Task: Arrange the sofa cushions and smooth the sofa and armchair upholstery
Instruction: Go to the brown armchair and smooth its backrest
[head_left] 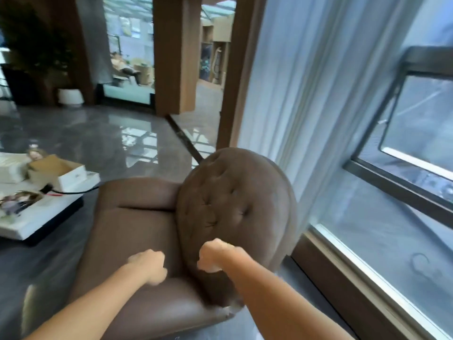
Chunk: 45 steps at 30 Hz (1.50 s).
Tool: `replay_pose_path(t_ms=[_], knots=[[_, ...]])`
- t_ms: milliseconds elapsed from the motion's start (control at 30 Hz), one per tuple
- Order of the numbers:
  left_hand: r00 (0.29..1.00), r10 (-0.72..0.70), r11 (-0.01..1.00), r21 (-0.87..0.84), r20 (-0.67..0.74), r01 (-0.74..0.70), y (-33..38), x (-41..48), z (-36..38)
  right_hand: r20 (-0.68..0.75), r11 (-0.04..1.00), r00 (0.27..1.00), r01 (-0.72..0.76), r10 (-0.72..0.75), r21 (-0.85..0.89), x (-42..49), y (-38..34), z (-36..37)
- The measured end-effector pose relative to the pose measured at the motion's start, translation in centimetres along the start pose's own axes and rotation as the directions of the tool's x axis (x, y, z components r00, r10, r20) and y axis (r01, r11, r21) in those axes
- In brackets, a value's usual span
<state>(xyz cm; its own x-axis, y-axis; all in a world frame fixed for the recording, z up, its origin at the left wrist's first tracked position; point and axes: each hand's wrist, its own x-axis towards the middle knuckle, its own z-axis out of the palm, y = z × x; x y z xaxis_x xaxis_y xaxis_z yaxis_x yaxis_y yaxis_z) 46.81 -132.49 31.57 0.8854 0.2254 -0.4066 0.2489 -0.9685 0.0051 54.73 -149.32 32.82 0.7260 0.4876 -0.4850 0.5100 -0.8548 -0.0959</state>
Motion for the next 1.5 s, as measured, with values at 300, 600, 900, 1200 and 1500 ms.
replay_pose_path(t_ms=[300,600,900,1200,1500], knots=[[0.92,0.392,0.913,0.138,-0.024,-0.385,28.5,11.9,-7.6,-0.011,0.924,0.95,-0.301,0.312,0.237,-2.3,28.7,-2.0],[0.894,0.448,0.845,0.333,-0.009,-0.42,42.4,29.7,-12.5,0.014,0.848,0.9,-0.415,0.435,0.33,7.1,44.4,-4.3],[0.902,0.325,0.941,0.187,-0.285,-0.28,46.4,44.4,-19.0,-0.097,0.954,0.957,-0.255,0.272,0.16,22.5,54.5,-18.4],[0.872,-0.32,0.929,-0.305,-0.371,0.212,43.9,51.3,-15.3,-0.255,0.863,0.833,0.425,-0.491,-0.274,41.5,52.8,-25.9],[0.837,-0.534,0.77,-0.478,-0.121,0.423,44.2,51.0,-14.8,-0.102,0.614,0.619,0.717,-0.779,-0.33,49.9,52.5,-26.5]])
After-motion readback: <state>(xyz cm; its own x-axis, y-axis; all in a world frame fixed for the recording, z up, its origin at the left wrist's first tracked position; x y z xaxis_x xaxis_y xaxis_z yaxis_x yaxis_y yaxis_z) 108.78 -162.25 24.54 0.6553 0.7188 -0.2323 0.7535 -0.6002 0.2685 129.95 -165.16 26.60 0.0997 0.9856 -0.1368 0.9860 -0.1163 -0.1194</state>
